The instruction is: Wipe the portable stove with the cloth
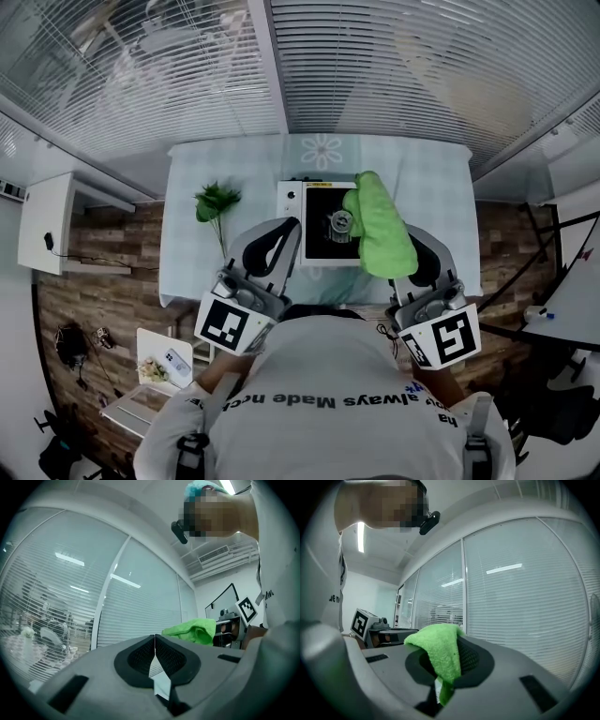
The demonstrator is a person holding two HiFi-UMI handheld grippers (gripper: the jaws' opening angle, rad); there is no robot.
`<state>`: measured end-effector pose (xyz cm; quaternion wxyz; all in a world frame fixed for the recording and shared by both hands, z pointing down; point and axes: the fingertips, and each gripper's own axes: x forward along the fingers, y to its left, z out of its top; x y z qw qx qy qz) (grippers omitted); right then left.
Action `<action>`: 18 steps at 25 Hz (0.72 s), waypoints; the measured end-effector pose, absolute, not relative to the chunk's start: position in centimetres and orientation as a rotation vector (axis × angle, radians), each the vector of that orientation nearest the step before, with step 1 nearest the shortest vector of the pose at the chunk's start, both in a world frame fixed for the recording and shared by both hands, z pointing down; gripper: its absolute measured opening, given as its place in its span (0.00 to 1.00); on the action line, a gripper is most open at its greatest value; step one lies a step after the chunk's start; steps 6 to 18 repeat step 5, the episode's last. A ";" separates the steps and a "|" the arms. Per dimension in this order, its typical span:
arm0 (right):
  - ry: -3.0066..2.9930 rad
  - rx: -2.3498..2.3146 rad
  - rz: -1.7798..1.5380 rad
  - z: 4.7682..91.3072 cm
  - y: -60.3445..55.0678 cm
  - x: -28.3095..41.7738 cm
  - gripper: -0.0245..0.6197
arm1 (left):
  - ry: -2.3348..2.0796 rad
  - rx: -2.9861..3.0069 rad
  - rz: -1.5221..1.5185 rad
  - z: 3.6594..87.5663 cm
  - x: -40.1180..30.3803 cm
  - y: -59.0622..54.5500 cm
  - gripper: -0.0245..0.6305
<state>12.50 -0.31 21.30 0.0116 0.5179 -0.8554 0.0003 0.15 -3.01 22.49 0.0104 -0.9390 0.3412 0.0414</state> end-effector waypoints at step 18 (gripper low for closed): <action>-2.662 1.610 -0.001 21.3 -0.4 12.5 0.07 | 1.066 -2.932 0.130 22.3 0.1 -3.0 0.06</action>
